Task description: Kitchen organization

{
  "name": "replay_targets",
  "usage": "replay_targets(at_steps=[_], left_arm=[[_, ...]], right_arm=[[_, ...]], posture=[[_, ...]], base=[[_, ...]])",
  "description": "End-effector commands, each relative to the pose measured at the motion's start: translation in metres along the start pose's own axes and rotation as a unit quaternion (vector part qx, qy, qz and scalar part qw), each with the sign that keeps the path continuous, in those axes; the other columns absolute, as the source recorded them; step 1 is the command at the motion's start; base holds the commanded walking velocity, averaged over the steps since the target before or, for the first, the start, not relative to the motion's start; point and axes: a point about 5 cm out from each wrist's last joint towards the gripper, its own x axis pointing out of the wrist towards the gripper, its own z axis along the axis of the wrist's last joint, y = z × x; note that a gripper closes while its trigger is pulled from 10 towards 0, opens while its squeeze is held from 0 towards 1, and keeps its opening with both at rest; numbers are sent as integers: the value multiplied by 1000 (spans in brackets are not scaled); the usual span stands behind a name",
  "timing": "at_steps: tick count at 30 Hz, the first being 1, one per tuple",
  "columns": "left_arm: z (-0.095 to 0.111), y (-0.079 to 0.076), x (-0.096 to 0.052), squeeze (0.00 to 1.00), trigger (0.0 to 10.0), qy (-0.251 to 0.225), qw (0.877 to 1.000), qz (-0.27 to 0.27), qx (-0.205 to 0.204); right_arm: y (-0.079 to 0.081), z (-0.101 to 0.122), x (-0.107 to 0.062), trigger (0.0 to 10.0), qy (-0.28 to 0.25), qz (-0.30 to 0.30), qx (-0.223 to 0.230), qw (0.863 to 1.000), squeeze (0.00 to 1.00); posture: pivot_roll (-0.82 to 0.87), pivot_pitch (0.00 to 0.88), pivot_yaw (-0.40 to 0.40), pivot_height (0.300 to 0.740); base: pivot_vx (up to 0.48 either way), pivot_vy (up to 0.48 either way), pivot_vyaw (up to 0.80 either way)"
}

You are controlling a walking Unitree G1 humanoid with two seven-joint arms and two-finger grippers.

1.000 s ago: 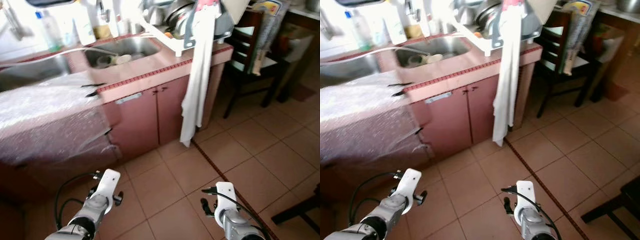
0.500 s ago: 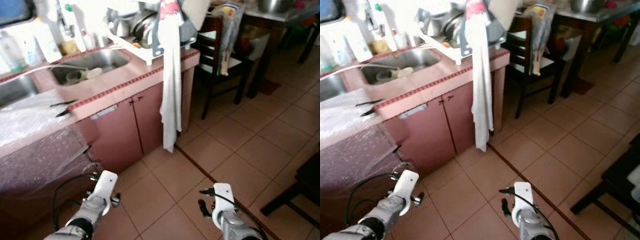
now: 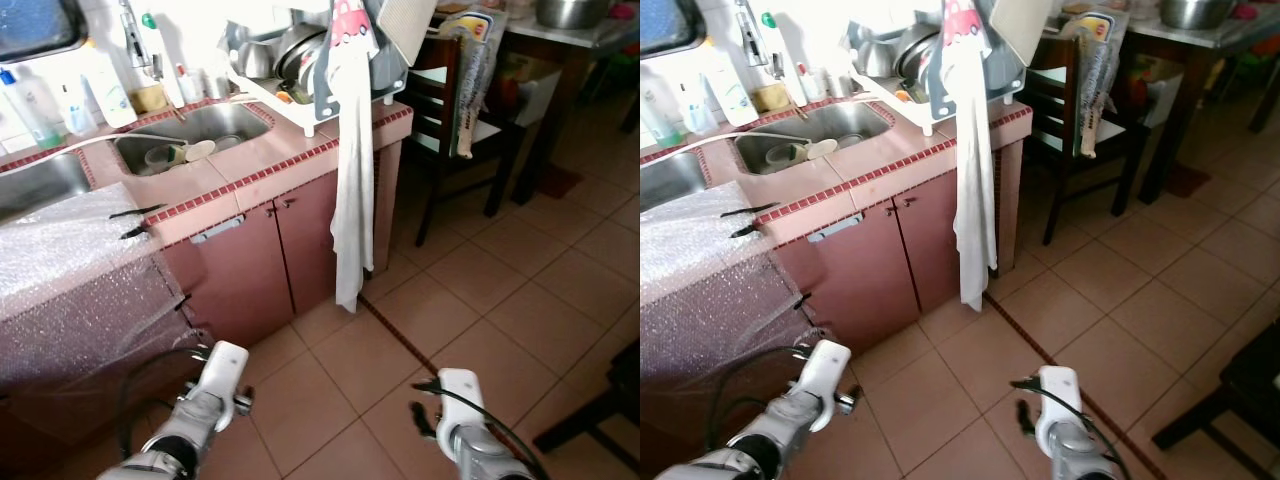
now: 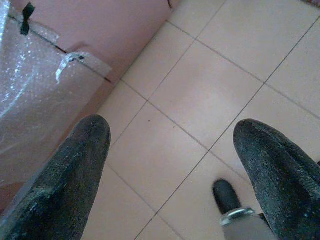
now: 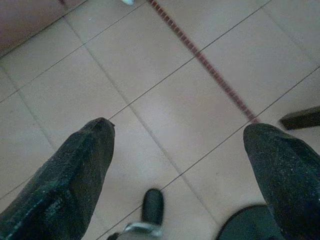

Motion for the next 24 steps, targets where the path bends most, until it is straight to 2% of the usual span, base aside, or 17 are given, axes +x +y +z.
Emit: replay_targets(at_steps=[1, 17, 24], left_arm=[[-3, 14, -1, 0, 10000, 5, 1000, 17, 4], [-4, 12, -1, 0, 10000, 7, 1000, 16, -1], [-3, 12, -1, 0, 10000, 3, 1000, 21, 1]], right_arm=[[17, 3, 1, 10000, -4, 21, 10, 1000, 0], [14, 4, 1, 10000, -4, 20, 3, 1000, 0], [14, 3, 1, 10000, -2, 20, 4, 1000, 0]], posture=[[-38, 0, 61, 740], [-37, 0, 49, 740], [-35, 0, 47, 740]], base=[[311, 0, 0], [305, 0, 0], [0, 0, 0]])
